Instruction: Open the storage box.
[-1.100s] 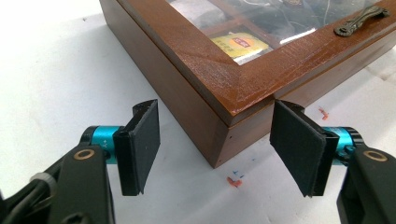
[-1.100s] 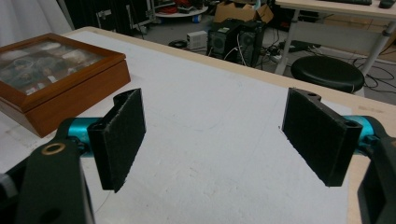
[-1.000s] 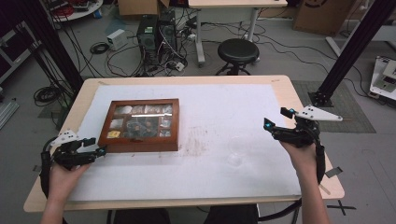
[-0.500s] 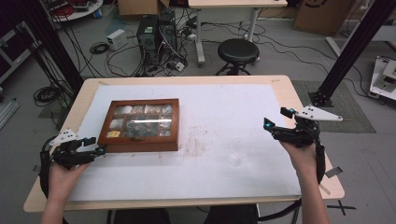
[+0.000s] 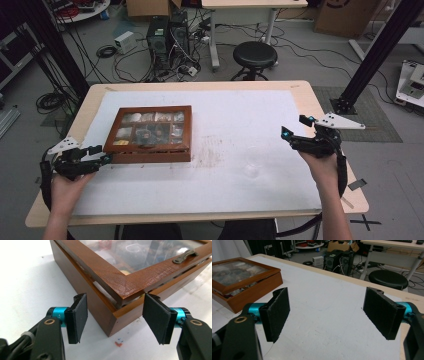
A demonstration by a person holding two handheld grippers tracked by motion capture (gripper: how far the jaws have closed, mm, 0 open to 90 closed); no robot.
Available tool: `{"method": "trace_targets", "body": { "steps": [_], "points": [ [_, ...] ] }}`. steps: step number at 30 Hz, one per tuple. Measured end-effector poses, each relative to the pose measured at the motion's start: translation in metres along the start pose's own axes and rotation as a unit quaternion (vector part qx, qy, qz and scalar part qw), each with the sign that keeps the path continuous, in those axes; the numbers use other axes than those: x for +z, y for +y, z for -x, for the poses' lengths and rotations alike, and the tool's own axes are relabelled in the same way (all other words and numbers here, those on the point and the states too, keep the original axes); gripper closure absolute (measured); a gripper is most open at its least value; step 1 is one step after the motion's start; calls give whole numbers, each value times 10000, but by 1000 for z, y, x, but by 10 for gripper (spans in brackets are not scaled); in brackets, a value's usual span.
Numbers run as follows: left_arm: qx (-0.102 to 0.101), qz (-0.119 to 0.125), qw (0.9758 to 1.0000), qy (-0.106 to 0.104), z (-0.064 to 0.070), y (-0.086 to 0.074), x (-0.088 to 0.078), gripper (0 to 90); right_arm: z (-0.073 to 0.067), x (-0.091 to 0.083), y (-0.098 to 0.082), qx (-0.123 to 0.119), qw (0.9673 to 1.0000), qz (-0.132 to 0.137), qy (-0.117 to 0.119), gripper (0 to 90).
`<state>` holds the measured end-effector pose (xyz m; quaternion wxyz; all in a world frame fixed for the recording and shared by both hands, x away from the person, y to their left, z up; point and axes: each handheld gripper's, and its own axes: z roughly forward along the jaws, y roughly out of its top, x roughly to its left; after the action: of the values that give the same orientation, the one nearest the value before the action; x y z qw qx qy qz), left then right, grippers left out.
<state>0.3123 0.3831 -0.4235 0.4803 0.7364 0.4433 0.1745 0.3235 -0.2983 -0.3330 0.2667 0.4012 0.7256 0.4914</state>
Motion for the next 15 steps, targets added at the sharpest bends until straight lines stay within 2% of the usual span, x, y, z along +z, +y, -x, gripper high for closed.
{"method": "trace_targets", "body": {
  "steps": [2,3,4,5,8,12,13,15],
  "points": [
    [-93,81,9999,-84,-1,1,-1,377,0,0,0,-2,10000,1,-8,220],
    [-201,172,9995,-185,-3,2,-2,382,1,0,0,-15,10000,15,-13,220],
    [-201,172,9995,-185,-3,2,-2,385,1,0,0,-6,10000,19,-7,220],
    [-284,292,9987,-295,-4,3,-3,418,0,0,0,9,10000,11,-20,220],
    [-546,631,9949,-567,-5,8,-3,436,1,0,0,17,10000,15,-16,220],
    [-577,484,9957,-542,-5,9,0,401,1,-1,-1,-1,10000,21,-8,220],
    [-500,423,9965,-512,-4,8,-1,381,1,-1,-1,9,10000,18,-8,220],
    [-289,171,9990,-298,-3,7,-2,379,2,-2,-1,13,10000,35,-22,220]
  ]
}}
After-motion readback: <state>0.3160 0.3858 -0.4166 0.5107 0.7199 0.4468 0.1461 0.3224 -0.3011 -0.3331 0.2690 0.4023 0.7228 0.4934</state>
